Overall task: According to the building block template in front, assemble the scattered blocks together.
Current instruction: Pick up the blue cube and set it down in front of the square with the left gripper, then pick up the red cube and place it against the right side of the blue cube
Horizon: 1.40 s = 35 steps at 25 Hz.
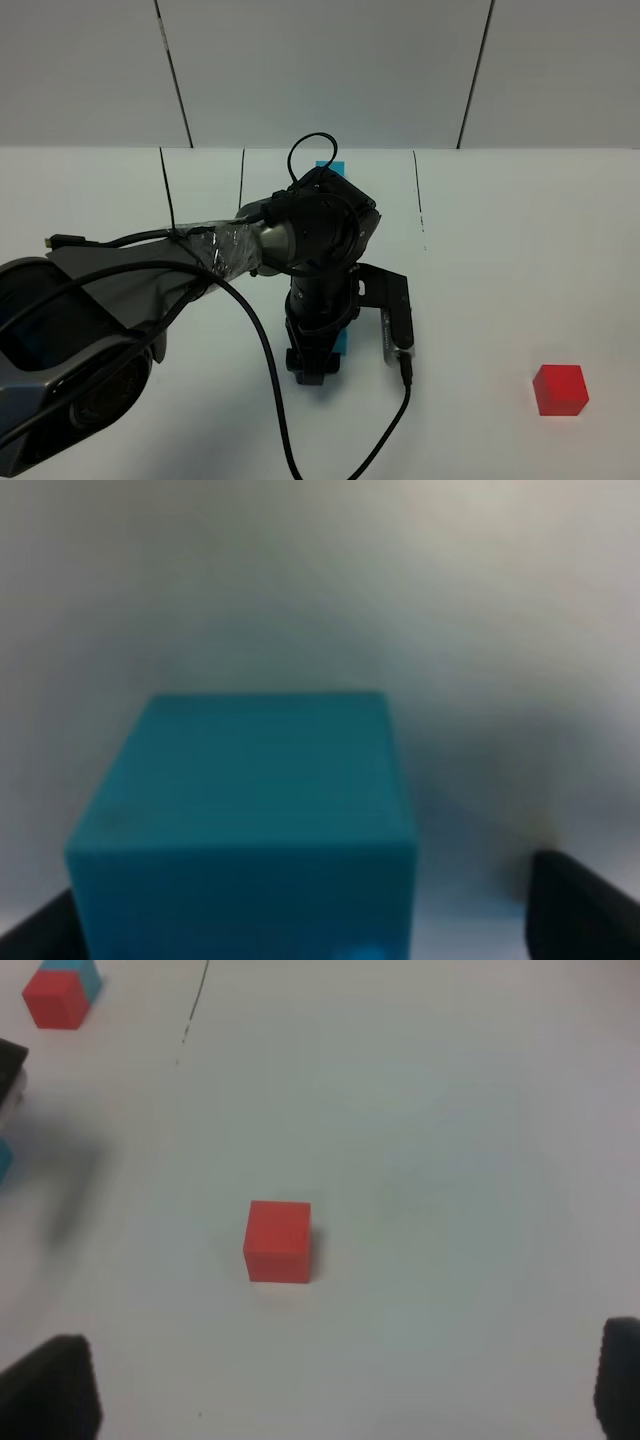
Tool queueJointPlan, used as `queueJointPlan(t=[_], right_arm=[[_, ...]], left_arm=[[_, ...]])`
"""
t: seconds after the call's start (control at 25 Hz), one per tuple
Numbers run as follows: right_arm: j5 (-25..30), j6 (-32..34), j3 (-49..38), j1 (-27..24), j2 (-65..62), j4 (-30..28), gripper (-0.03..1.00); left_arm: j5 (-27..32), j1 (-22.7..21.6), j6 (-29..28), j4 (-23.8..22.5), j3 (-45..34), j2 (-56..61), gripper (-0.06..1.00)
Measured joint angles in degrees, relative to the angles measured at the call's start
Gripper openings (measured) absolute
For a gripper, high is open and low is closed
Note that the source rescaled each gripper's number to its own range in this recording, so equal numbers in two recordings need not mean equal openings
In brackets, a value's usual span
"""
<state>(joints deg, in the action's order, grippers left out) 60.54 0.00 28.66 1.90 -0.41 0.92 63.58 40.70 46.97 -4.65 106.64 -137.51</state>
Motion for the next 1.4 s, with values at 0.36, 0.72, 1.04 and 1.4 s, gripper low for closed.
queueJointPlan(t=[0.36,0.72,1.04,1.4], right_arm=[[0.00,0.00,0.00,0.00,0.00,0.00,1.00],[0.00,0.00,0.00,0.00,0.00,0.00,1.00],[0.00,0.00,0.00,0.00,0.00,0.00,1.00],[0.00,0.00,0.00,0.00,0.00,0.00,1.00]], left_arm=[[0.55,0.00,-0.42,-0.17,0.00,3.88,0.98],[4.67,0.00,-5.38,-0.05,0.00,13.15,0.90],[4.80,-6.92,-26.02,0.54,-0.17,25.17,0.86],[4.74,-24.81,-36.55,0.03,-18.58,48.97,0.86]])
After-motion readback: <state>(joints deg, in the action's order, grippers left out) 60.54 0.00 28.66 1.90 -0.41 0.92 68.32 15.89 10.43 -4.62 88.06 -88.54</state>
